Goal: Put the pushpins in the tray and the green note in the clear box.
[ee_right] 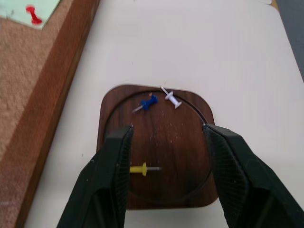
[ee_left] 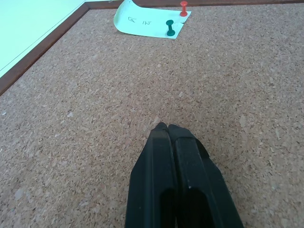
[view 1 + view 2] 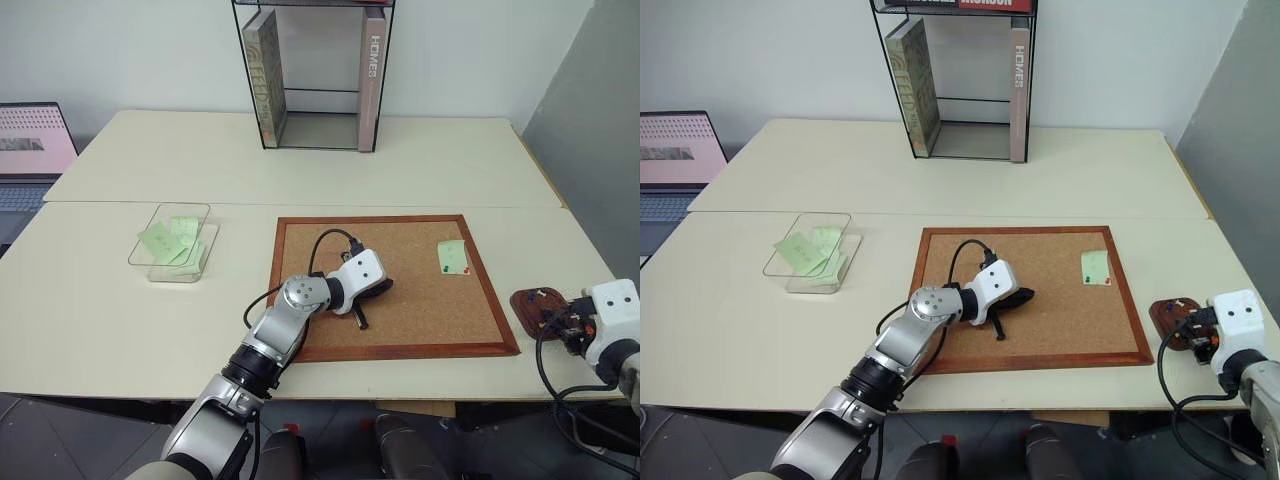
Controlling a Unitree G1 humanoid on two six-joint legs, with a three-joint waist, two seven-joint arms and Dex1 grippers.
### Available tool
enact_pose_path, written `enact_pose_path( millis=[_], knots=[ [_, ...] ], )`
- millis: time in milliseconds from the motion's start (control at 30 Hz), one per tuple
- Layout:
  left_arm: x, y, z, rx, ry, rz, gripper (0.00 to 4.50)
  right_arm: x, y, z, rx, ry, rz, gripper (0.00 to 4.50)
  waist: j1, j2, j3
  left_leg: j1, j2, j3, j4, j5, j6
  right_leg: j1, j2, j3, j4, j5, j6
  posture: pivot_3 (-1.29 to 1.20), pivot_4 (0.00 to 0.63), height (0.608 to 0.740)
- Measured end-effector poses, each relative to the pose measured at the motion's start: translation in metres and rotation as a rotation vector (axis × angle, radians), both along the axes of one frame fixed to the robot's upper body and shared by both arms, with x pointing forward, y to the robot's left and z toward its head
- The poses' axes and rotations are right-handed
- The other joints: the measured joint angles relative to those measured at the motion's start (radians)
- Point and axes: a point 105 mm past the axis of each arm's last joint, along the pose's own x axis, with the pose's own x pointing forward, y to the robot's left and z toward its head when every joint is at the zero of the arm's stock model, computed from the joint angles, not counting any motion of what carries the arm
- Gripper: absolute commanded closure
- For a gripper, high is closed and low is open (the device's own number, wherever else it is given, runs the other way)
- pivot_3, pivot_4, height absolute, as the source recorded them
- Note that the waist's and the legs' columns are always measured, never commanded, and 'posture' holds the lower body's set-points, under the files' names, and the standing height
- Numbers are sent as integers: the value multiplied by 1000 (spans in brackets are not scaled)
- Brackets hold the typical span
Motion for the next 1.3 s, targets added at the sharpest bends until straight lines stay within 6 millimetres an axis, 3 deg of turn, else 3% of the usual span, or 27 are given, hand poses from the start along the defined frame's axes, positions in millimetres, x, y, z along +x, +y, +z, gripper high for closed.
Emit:
enact_pose_path(
  millis=[200, 400, 633, 900, 1000, 1300],
  knots=[
    [1, 0, 0, 0, 0, -1, 4500, 4, 34, 26, 111, -117, 146, 2035, 0, 0, 0, 0, 0, 0, 0, 0, 0, 0, 0, 0, 0, 0, 0, 0, 150, 740],
    [1, -3, 0, -1, -6, -14, 4500, 30, 73, 11, 216, -142, 207, 2035, -1, -1, 0, 0, 0, 0, 1, 0, 0, 0, 0, 0, 0, 0, 0, 0, 150, 740],
    [0, -6, 1, 1, -10, -36, 4500, 65, 83, -3, 234, -178, 187, 2035, 2, -1, 0, -1, 0, -1, 0, 0, 0, 0, 0, 0, 0, 1, 2, 0, 150, 740],
    [1, -6, 1, 4, -10, -37, 4500, 86, 81, -20, 215, -161, 155, 2035, 3, -1, 0, -1, 0, -1, 0, 0, 0, 0, 0, 0, 0, 2, 3, 0, 150, 740],
    [0, -6, 1, 4, -10, -38, 4500, 89, 78, -25, 209, -152, 143, 2438, 3, -1, 0, -1, -1, -1, 0, 0, 0, 0, 0, 0, 0, 2, 3, 0, 150, 740],
    [1, -6, 1, 7, -10, -36, 4500, 90, 85, -27, 216, -150, 165, 4234, 3, -1, 0, -1, -1, -1, 0, 0, 0, 0, 0, 0, 0, 2, 3, 0, 150, 740]
  ],
)
